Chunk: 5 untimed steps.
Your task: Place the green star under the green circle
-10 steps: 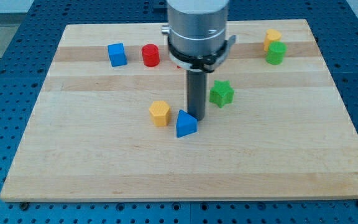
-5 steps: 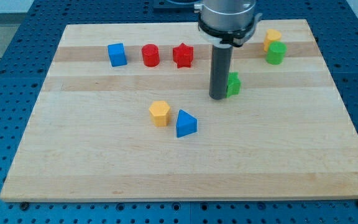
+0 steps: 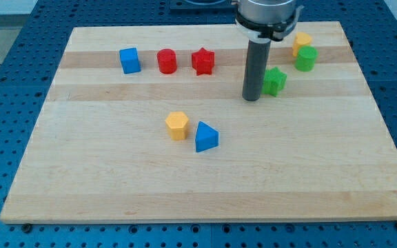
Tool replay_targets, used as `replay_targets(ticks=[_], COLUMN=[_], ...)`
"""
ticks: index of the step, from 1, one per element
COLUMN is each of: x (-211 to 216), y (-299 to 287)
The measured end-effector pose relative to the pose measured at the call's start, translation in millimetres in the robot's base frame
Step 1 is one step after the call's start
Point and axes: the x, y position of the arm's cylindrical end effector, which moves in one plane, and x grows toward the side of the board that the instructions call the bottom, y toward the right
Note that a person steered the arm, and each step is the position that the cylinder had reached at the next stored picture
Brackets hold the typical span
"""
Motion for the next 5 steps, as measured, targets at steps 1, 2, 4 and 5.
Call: replay_targets(ticks=[1,2,4,5], x=[-10,-18,-20,-20], y=[11,34,69,78])
